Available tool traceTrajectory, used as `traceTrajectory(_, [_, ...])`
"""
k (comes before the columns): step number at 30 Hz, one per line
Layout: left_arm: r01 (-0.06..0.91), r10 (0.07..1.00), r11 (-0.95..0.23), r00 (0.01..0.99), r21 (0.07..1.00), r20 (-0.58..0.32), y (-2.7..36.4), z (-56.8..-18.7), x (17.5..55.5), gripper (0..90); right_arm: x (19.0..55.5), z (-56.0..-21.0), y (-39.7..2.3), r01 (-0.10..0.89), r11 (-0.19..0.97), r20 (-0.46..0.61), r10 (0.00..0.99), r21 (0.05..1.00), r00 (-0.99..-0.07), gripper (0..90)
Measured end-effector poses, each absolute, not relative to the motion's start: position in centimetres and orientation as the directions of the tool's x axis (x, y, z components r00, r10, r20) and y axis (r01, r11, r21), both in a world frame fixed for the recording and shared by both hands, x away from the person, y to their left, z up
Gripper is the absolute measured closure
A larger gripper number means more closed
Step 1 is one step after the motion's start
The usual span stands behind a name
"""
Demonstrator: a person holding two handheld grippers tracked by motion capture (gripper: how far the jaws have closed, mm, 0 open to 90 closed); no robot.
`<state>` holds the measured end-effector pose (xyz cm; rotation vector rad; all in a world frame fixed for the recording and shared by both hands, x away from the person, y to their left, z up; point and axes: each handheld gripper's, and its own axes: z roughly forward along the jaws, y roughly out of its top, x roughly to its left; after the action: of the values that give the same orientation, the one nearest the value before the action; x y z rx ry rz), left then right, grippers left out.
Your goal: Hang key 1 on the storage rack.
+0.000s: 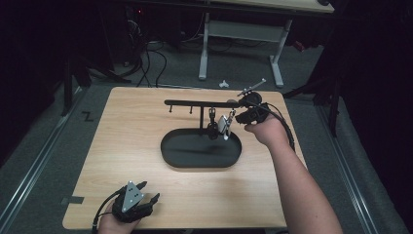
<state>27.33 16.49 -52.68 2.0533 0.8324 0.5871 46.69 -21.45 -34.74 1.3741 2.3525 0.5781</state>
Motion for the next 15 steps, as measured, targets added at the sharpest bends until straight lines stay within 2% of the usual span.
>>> traceTrajectory(10, [0.357,0.730,-0.440,0.677,0.824,0.096,16.3,-52.7,27.4,38.2,44.0,-38.0,-23.5,0.729,0.397,-0.077,0.899,0.557,-0.431,48.5])
traceTrajectory(15, [0.346,0.729,-0.430,0.678,0.834,0.095,15.9,-52.6,27.4,38.3,41.9,-40.2,-24.0,0.679,0.418,-0.102,0.885,0.603,-0.454,46.8])
